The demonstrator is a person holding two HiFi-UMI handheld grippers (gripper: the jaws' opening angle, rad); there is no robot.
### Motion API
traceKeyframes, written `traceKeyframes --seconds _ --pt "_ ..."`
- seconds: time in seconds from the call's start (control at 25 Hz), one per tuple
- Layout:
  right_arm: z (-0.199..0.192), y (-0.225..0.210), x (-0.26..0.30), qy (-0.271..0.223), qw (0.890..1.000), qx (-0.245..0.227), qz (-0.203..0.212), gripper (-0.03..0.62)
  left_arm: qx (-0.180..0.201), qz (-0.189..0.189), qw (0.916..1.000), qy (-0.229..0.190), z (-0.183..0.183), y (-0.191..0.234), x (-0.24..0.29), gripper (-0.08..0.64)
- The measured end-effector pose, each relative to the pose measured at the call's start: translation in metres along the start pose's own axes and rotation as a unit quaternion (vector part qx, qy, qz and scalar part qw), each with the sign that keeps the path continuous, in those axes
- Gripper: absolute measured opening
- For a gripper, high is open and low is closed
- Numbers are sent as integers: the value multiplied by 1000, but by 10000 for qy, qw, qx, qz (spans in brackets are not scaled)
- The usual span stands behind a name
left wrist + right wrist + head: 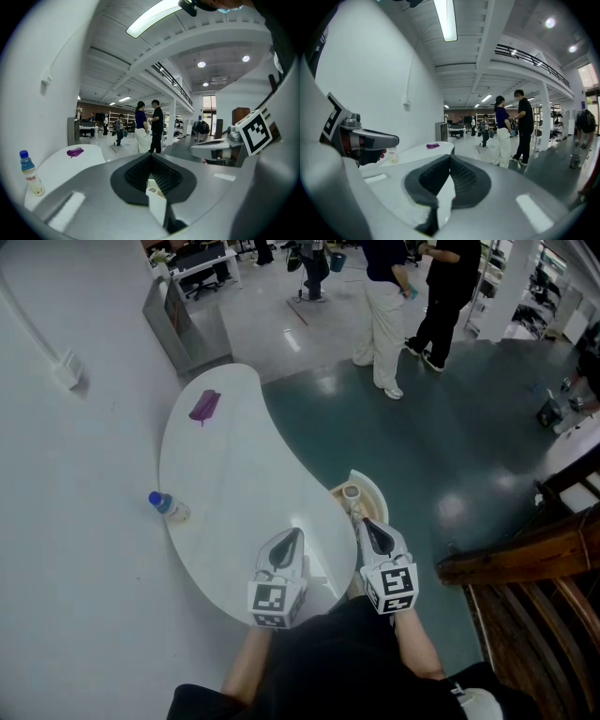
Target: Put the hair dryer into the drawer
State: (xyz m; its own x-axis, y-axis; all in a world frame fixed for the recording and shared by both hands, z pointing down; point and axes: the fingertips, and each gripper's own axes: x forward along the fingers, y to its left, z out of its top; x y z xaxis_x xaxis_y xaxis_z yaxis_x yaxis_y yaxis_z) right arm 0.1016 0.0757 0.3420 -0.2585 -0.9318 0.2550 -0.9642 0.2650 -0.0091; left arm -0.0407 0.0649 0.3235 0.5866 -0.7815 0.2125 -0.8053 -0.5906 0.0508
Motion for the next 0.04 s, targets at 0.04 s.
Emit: traceKeyframes --seconds 0.04 --pt "0 0 1 -2 10000 -3 6 5 4 3 10000 2 0 0 0 6"
